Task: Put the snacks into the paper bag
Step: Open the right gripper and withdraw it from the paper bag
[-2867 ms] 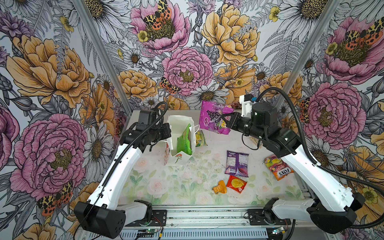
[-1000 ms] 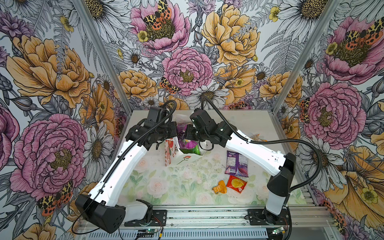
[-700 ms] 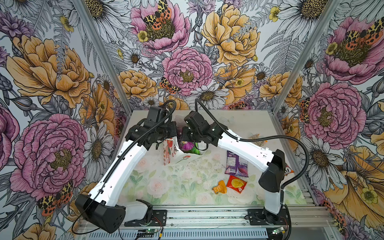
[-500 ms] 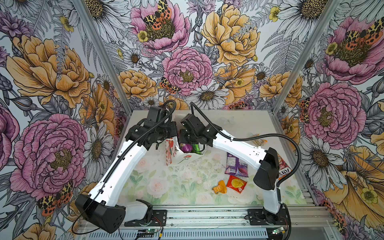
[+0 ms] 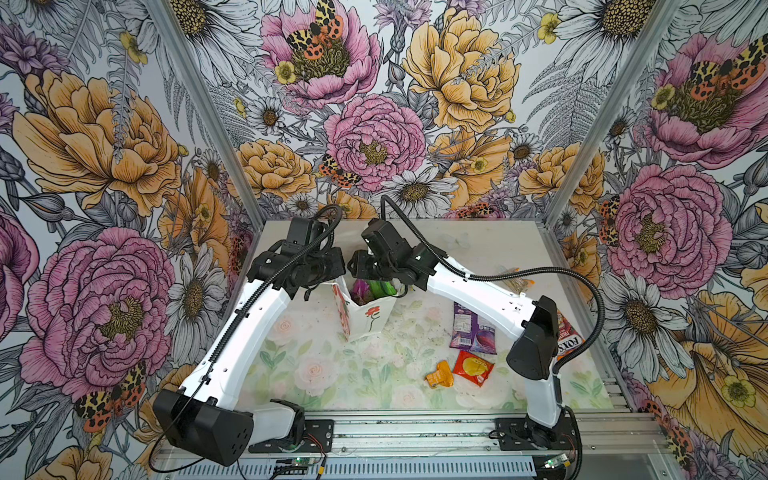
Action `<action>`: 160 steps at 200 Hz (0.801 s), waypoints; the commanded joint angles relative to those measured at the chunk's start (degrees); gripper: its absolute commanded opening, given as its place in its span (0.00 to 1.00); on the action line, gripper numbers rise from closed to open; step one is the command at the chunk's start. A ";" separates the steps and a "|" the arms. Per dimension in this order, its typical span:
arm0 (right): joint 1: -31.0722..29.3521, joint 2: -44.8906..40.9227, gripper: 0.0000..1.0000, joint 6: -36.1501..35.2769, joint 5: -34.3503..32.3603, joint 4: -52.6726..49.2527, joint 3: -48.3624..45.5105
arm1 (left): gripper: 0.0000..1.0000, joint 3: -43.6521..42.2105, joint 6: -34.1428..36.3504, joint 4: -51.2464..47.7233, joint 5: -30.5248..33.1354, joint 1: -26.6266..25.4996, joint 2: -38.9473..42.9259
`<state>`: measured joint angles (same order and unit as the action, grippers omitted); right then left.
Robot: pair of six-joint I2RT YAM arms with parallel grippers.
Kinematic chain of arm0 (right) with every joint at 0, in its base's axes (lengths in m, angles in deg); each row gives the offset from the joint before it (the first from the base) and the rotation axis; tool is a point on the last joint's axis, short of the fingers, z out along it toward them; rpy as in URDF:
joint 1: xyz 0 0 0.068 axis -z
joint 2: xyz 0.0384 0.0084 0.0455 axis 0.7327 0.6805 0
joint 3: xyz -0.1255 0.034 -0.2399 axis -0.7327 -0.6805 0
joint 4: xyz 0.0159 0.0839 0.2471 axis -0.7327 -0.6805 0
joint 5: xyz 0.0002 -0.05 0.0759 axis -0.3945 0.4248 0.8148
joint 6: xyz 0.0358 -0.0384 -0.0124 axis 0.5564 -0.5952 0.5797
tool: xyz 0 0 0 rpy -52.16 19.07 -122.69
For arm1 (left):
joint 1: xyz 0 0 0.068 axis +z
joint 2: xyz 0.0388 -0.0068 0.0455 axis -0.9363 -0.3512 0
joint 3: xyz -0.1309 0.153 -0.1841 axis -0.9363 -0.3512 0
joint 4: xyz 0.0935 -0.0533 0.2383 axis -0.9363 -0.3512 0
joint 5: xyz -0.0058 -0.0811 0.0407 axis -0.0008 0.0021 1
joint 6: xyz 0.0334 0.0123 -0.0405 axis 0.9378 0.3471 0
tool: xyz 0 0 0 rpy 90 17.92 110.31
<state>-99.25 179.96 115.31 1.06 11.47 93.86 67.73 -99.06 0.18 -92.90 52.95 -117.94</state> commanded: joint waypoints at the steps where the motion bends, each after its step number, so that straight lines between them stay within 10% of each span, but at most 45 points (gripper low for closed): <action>1: -0.55 -6.26 0.48 -4.01 2.06 1.37 3.76 | 0.00 -0.58 1.62 3.27 -1.98 2.35 2.78; 72: 1.19 -23.64 0.66 -13.35 -11.02 1.76 -5.93 | 0.00 -3.45 3.84 3.18 -7.06 10.79 5.39; 160: 19.24 -38.45 0.70 -7.43 -10.78 3.51 -38.81 | 0.00 -8.13 7.94 4.72 -8.99 16.40 7.95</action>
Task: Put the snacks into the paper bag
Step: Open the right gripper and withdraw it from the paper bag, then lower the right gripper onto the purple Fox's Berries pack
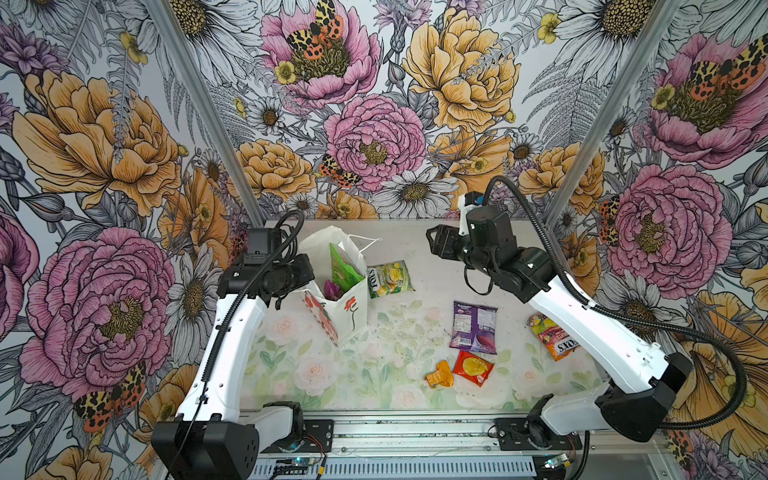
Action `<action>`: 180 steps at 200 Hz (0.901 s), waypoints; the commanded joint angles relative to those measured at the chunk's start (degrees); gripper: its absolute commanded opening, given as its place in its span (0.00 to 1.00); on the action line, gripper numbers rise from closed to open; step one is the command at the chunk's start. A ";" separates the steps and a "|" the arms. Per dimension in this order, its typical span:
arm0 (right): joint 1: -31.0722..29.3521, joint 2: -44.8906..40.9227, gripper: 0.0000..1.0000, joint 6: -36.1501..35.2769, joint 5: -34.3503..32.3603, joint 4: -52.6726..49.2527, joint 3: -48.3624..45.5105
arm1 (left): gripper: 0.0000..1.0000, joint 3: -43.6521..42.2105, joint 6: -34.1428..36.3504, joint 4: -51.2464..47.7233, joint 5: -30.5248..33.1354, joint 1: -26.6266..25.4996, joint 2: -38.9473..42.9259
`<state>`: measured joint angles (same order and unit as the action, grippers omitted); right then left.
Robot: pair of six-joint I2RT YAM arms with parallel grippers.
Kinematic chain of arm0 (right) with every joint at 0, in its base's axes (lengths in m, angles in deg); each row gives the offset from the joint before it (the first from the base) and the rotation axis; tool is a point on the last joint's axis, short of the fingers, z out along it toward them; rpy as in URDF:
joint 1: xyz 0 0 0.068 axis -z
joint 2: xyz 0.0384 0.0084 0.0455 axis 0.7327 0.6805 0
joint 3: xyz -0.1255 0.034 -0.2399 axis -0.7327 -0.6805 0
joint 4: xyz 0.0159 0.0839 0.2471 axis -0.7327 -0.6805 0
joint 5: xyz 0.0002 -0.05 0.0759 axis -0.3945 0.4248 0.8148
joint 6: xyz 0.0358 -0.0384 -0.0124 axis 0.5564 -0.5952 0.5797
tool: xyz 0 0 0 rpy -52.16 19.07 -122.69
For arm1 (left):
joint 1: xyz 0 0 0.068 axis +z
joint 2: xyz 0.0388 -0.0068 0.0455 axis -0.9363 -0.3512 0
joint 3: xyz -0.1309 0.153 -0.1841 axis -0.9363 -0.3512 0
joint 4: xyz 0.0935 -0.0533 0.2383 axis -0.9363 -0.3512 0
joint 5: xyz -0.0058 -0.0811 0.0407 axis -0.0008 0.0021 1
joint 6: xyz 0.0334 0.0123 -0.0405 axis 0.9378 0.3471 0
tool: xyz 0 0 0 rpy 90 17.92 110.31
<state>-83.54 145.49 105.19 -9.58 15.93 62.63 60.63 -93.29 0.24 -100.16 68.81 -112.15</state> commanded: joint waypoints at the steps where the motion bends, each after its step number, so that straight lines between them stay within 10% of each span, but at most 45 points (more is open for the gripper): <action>1: 3.67 -4.16 0.70 2.84 -0.05 -0.96 -8.00 | 0.00 -1.10 2.18 4.72 -1.72 0.54 2.22; 30: 10.32 -8.23 0.97 6.66 3.03 -2.75 -20.62 | 0.00 -2.74 2.49 6.00 -1.80 0.63 2.76; 180: 12.22 -4.25 0.97 13.38 8.87 -1.41 -41.98 | 0.00 -7.23 3.48 9.83 -2.23 1.59 4.35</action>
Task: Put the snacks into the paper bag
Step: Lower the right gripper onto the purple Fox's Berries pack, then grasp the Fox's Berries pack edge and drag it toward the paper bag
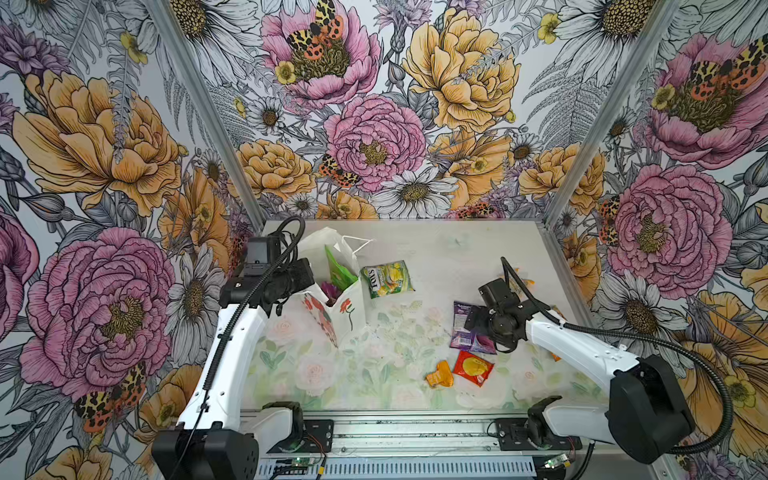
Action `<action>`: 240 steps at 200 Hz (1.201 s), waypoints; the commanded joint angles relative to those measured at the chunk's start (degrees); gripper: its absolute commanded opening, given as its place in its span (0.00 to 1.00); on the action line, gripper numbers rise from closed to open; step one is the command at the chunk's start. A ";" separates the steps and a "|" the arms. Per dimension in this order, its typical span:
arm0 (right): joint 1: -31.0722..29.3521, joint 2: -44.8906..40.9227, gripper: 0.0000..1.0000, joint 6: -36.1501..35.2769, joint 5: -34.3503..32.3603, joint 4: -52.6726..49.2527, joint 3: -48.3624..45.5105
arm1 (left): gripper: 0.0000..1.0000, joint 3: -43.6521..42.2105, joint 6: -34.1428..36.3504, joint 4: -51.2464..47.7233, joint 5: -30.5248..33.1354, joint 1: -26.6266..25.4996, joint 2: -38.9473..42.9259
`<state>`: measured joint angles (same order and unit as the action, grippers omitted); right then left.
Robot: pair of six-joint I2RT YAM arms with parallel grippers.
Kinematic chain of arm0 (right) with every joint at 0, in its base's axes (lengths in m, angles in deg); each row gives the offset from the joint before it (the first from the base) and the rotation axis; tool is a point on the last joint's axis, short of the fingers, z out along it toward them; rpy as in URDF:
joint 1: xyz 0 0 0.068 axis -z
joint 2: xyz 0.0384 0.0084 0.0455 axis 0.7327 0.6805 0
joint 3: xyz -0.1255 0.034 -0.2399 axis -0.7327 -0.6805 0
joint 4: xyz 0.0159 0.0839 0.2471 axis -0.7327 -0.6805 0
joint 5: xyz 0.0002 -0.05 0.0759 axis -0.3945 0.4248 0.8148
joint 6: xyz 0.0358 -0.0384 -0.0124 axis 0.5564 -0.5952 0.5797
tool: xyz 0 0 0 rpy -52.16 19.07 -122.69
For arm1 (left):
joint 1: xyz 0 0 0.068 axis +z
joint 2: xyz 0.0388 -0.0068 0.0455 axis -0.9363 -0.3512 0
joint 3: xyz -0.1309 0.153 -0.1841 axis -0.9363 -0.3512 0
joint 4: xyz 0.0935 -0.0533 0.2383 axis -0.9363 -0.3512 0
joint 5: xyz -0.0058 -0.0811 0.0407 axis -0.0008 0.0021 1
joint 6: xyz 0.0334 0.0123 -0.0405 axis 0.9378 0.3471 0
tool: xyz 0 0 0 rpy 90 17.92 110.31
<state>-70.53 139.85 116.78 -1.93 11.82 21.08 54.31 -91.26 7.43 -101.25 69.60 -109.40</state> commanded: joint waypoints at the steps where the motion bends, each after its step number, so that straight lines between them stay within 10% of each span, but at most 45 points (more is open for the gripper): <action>1: -0.77 1.44 0.97 1.83 1.19 2.74 -0.48 | 0.00 -0.92 1.46 2.62 -1.10 0.80 1.58; 148: -12.67 11.23 0.94 3.24 5.81 7.97 9.30 | 0.00 -2.11 1.23 3.96 -2.42 0.89 1.93; 240: 12.06 10.23 0.94 -16.70 3.63 -0.37 16.52 | 0.00 -2.99 1.48 4.30 -2.39 1.18 2.39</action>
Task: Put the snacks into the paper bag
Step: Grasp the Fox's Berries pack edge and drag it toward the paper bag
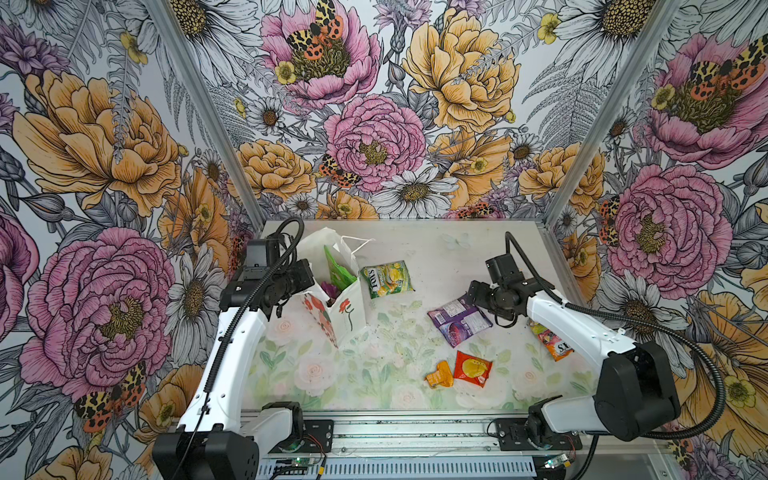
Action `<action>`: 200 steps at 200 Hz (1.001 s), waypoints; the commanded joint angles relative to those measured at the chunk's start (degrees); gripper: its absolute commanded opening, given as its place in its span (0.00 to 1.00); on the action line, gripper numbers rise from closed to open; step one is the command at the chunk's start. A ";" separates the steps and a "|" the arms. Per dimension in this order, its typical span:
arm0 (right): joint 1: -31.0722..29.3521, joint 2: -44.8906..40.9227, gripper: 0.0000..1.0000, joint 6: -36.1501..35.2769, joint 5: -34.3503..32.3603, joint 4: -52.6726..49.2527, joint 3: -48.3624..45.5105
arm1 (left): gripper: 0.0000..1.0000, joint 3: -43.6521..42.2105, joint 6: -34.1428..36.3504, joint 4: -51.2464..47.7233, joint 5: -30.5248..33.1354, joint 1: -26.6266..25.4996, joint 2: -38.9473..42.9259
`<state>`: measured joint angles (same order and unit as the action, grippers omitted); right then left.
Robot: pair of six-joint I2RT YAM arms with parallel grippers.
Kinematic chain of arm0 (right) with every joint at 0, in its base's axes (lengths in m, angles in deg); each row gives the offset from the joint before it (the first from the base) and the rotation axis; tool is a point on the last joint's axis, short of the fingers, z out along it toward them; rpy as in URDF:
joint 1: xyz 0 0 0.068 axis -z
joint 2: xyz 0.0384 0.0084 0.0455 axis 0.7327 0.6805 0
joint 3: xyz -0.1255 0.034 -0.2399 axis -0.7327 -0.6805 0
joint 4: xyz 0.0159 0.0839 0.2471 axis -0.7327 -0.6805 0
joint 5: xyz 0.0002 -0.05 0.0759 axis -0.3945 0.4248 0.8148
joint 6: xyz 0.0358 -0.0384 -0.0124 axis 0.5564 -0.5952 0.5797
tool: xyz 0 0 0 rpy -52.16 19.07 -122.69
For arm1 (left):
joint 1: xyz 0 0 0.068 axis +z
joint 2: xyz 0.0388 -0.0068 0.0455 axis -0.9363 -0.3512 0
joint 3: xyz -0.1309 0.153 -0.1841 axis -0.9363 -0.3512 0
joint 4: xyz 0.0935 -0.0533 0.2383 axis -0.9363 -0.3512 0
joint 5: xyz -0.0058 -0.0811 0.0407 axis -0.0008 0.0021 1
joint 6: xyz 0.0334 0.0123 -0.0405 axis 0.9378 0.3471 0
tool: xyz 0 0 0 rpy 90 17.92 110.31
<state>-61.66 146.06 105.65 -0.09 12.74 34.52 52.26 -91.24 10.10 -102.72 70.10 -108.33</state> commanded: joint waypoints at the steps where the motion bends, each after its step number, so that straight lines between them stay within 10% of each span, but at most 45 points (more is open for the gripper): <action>1: 3.37 4.13 0.94 -5.52 1.97 -1.29 3.17 | 0.00 -0.91 1.50 1.62 -0.92 0.71 1.30; 157: -11.66 9.71 0.81 3.00 13.61 2.57 -1.47 | 0.00 -1.29 1.45 1.88 -1.23 0.85 0.48; 200: -7.75 5.01 0.81 1.29 10.08 2.39 -1.78 | 0.00 -1.40 1.44 1.87 -1.19 0.83 0.83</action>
<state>-72.59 154.24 107.36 12.08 14.29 32.77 51.53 -91.24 10.80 -102.98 70.43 -107.96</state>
